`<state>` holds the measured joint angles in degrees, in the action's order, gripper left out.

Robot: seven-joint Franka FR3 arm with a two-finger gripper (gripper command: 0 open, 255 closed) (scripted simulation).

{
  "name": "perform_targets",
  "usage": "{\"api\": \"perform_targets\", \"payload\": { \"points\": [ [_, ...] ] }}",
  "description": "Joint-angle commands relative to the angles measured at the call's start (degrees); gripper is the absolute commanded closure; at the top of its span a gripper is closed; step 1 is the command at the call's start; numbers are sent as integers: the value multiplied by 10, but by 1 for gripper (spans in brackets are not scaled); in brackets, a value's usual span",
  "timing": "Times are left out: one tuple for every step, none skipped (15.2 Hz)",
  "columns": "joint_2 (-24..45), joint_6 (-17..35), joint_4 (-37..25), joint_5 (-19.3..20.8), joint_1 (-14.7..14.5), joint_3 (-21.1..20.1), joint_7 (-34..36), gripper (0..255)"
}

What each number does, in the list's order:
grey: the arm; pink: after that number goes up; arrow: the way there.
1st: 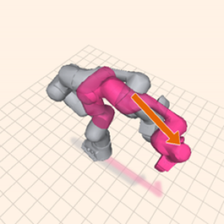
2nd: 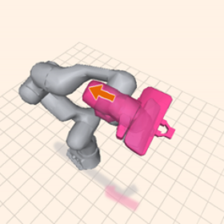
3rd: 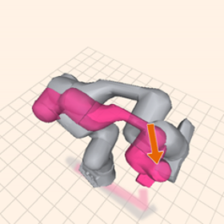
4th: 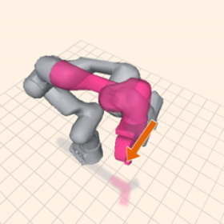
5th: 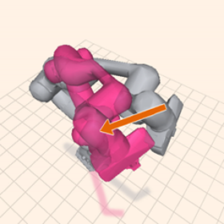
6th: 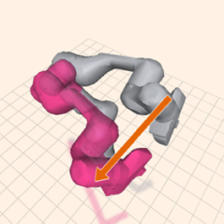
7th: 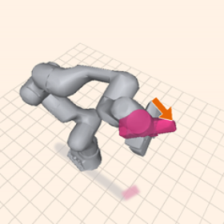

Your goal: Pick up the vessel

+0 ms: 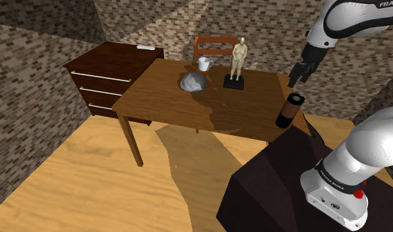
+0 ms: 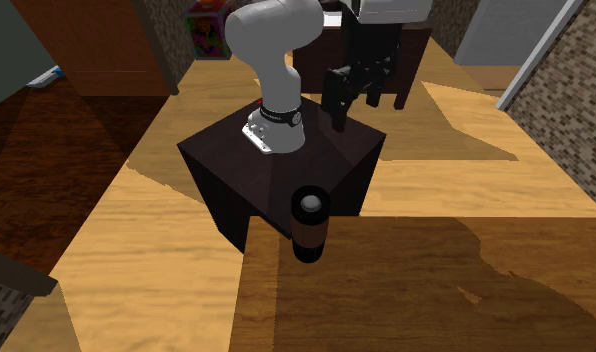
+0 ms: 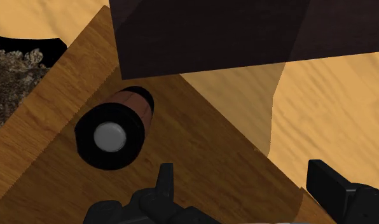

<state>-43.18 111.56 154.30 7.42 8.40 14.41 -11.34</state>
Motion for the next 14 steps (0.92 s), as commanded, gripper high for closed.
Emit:
{"api": "perform_targets", "payload": {
  "points": [
    [12,29,15,19,13,20,-20,0],
    [22,45,22,28,19,30,-30,0],
    [32,62,27,37,25,41,-40,0],
    [44,79,32,46,31,52,-50,0],
    [57,96,36,55,37,64,-60,0],
    [71,114,39,63,42,75,-70,0],
    [87,133,41,71,47,87,-80,0],
    [103,152,43,78,51,99,-91,0],
    [120,171,43,85,55,111,-101,0],
    [139,190,43,90,58,123,-112,0],
    [158,209,42,95,61,135,-123,0],
    [159,210,41,95,61,136,-124,0],
    [167,221,45,95,60,138,-125,0],
    [174,232,48,95,59,141,-125,0]
  ]
}}
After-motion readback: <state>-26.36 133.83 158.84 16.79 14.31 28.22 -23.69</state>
